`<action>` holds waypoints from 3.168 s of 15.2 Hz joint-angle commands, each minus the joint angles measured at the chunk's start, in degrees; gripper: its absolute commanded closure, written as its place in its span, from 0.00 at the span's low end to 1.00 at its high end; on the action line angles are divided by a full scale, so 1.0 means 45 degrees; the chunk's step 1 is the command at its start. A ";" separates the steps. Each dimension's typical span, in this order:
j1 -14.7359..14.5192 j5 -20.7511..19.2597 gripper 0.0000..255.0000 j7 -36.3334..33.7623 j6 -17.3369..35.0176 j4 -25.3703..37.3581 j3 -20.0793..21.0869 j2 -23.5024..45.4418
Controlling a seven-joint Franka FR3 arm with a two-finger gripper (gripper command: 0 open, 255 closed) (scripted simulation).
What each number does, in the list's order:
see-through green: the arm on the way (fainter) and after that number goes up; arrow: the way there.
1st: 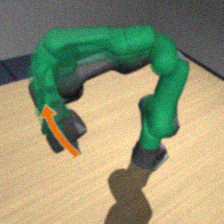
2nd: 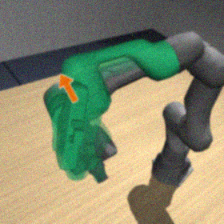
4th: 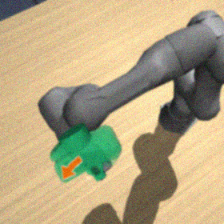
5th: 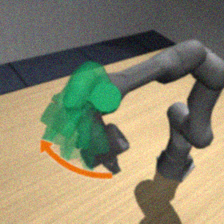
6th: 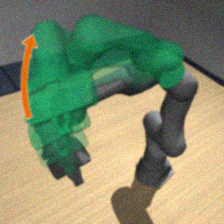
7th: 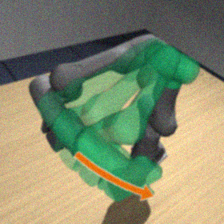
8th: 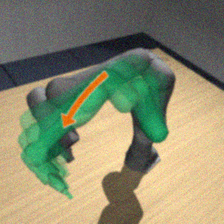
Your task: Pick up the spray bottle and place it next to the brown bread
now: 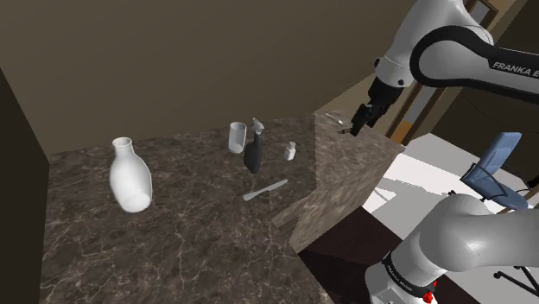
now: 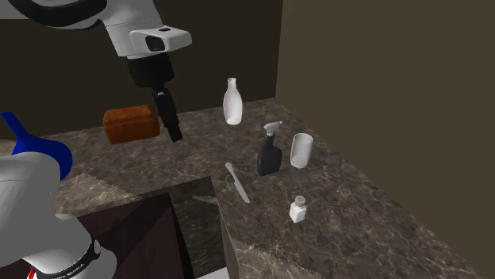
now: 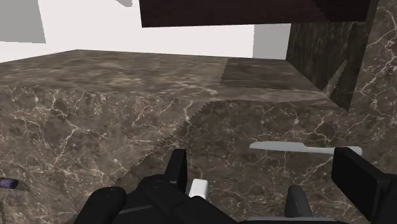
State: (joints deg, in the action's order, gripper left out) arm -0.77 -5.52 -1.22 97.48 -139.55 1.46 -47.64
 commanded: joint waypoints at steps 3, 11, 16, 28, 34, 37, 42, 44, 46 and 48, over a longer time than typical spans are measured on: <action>-0.0054 0.0140 0.00 -0.0200 0.0592 0.0331 0.0122 0.0995; -0.0215 0.0535 0.00 -0.0890 0.2414 0.2305 0.0584 0.5055; -0.0304 0.0643 0.00 -0.1268 0.3066 0.4049 0.0837 0.7598; -0.0707 0.0548 0.00 -0.2040 0.3005 1.0025 0.1236 1.3845; -0.0742 0.0499 0.00 -0.2098 0.3702 0.9878 0.1227 1.4415; -0.0741 0.0477 0.00 -0.2114 0.4094 0.9610 0.1218 1.4540; -0.0741 0.0476 0.00 -0.2114 0.4093 0.9614 0.1218 1.4543; -0.0741 0.0476 0.00 -0.2114 0.4091 0.9616 0.1218 1.4543; -0.0741 0.0476 1.00 -0.2114 0.4091 0.9616 0.1218 1.4543; -0.0741 0.0476 1.00 -0.2114 0.4091 0.9616 0.1218 1.4543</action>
State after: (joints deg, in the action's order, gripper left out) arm -4.11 -3.38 -10.73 115.90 -96.28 6.94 17.79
